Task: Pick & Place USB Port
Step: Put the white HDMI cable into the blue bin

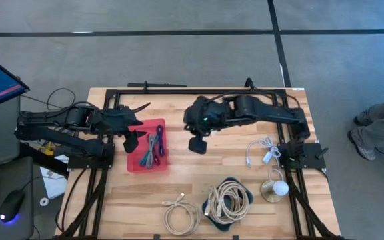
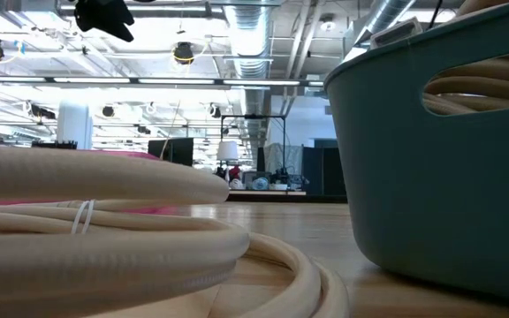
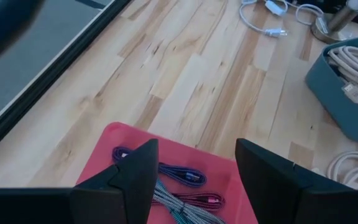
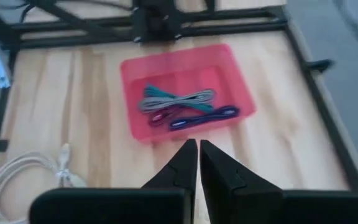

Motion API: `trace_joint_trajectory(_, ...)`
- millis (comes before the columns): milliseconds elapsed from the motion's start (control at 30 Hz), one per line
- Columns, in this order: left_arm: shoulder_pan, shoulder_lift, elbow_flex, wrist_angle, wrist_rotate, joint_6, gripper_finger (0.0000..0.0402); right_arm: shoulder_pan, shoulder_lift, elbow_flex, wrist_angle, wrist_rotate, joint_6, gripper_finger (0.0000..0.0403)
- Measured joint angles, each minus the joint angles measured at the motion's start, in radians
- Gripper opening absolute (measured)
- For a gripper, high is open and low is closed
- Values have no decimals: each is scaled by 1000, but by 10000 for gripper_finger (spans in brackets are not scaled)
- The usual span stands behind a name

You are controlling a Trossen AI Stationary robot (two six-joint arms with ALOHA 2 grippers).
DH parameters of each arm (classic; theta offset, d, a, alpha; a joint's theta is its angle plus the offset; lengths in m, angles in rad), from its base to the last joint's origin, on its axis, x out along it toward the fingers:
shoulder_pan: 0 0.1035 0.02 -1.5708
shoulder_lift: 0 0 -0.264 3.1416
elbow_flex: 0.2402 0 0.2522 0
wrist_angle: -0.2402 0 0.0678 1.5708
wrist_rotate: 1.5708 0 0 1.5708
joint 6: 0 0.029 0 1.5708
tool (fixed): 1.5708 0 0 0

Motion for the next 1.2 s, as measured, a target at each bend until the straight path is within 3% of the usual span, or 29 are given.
trace_joint_trajectory(133, 0, 0, 0, 5, 0, 0, 214, 0, -55, -7, -6, 40, 2, 9)
trace_joint_trajectory(233, 0, 0, 0, 5, 0, 0, 214, 1, -123, -99, 61, 45, -2, 8)
trace_joint_trajectory(567, 0, 0, 0, 7, 0, 0, 214, 5, -478, -849, 672, 42, 138, 8)
trace_joint_trajectory(733, 0, 0, 0, 24, 0, 0, 214, 6, -653, -1117, 871, 44, 196, 8)
trace_joint_trajectory(967, -6, 6, 0, 190, 45, 94, 214, 38, -811, -1261, 884, 57, 227, 8)
trace_joint_trajectory(1200, -8, 76, 1, 291, 301, 105, 214, 73, -928, -1293, 880, 234, 228, 8)
